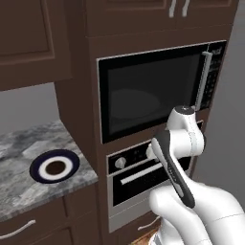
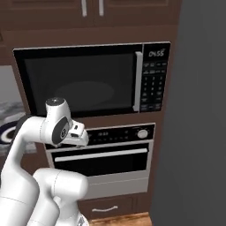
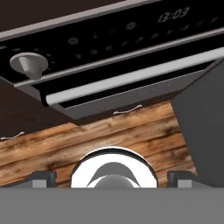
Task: Take the baked cake out of the oven and place it on the plate for cooling. Then close the oven door.
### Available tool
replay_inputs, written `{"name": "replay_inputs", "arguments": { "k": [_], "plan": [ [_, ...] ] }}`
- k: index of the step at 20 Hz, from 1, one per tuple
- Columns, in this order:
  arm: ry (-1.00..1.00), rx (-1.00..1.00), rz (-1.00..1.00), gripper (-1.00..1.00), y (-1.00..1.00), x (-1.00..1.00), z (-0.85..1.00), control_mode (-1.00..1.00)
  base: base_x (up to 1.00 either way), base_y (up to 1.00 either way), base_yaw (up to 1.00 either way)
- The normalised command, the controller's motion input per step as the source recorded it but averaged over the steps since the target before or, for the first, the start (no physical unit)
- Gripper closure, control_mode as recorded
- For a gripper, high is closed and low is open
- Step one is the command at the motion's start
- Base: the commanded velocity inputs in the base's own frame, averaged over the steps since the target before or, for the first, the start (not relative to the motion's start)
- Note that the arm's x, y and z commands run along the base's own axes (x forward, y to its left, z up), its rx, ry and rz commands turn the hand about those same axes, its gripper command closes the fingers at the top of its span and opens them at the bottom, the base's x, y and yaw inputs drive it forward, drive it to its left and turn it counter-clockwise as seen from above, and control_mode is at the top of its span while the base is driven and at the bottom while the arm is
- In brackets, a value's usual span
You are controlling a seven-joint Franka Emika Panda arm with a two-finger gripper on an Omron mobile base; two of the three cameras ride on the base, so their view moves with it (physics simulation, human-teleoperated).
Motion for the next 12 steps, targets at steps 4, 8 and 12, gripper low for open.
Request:
{"name": "replay_inputs", "arguments": {
  "k": [4, 8, 12],
  "plan": [
    [0.0, 0.0, 0.0, -1.0, 0.0, 0.0, 0.0, 1.0, -0.37, 0.33, -0.27],
    [0.0, 0.0, 0.0, -1.0, 0.0, 0.0, 0.0, 1.0, -0.29, 0.51, -0.26],
    [0.0, 0.0, 0.0, -1.0, 0.0, 0.0, 0.0, 1.0, -0.24, 0.61, -0.22]
  ]
}}
